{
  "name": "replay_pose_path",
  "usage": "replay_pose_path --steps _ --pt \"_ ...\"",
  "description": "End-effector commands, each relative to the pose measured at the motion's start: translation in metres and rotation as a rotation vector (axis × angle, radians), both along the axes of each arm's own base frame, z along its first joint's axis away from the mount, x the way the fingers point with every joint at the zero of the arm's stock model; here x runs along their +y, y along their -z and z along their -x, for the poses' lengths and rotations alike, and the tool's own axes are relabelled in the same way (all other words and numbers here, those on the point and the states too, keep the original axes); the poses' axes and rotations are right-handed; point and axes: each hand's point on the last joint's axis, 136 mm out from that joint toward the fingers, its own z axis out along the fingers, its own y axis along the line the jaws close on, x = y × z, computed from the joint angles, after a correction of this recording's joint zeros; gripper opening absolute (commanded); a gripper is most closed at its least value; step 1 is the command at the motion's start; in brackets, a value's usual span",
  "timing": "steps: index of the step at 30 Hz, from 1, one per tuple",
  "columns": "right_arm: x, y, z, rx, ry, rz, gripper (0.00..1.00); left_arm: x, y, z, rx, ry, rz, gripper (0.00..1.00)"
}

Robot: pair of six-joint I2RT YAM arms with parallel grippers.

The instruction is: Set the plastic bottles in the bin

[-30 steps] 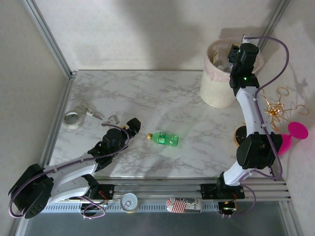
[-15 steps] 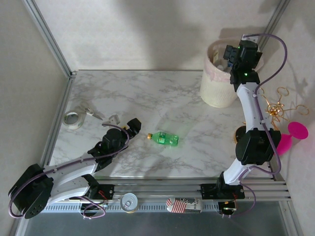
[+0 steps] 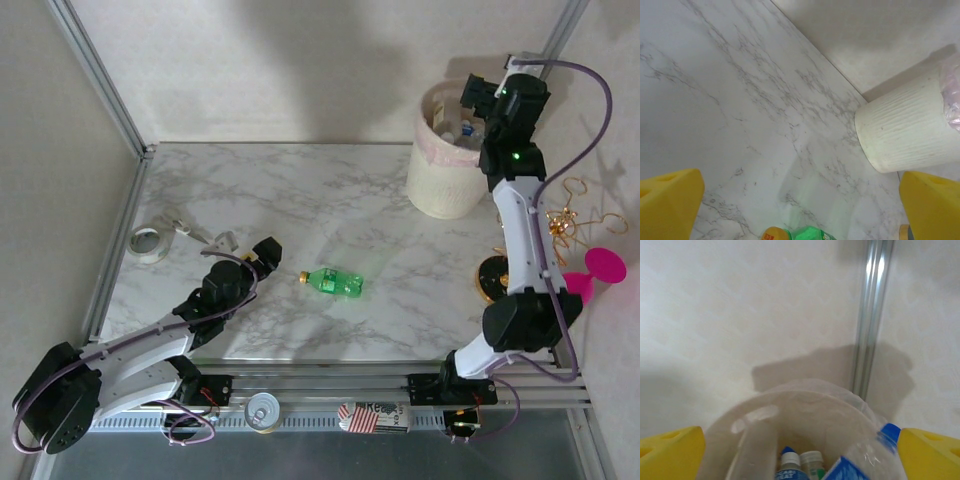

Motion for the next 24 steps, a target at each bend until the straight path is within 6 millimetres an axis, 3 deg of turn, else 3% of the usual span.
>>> replay_pose_path --steps 1,6,12,17,24 --pt "0.024 -0.042 0.035 -0.148 -0.148 -0.067 0.99 0.007 -0.013 -0.004 -0.032 -0.031 -0.01 1.0" --pt "0.072 -0.031 0.059 -0.153 -0.423 -0.192 0.99 0.009 -0.013 -0.005 -0.034 -0.036 -0.015 1.0" --pt "0.147 0.017 0.091 -0.07 -0.736 -0.253 0.99 0.017 -0.017 -0.006 -0.041 -0.051 -0.017 1.0" --pt "0.217 0.083 0.112 0.098 -0.891 -0.206 0.99 0.027 -0.02 -0.007 -0.051 -0.082 -0.001 1.0" --pt "0.286 0.188 0.143 0.383 -1.007 -0.048 0.99 0.043 -0.02 -0.006 -0.04 -0.121 -0.001 1.0"
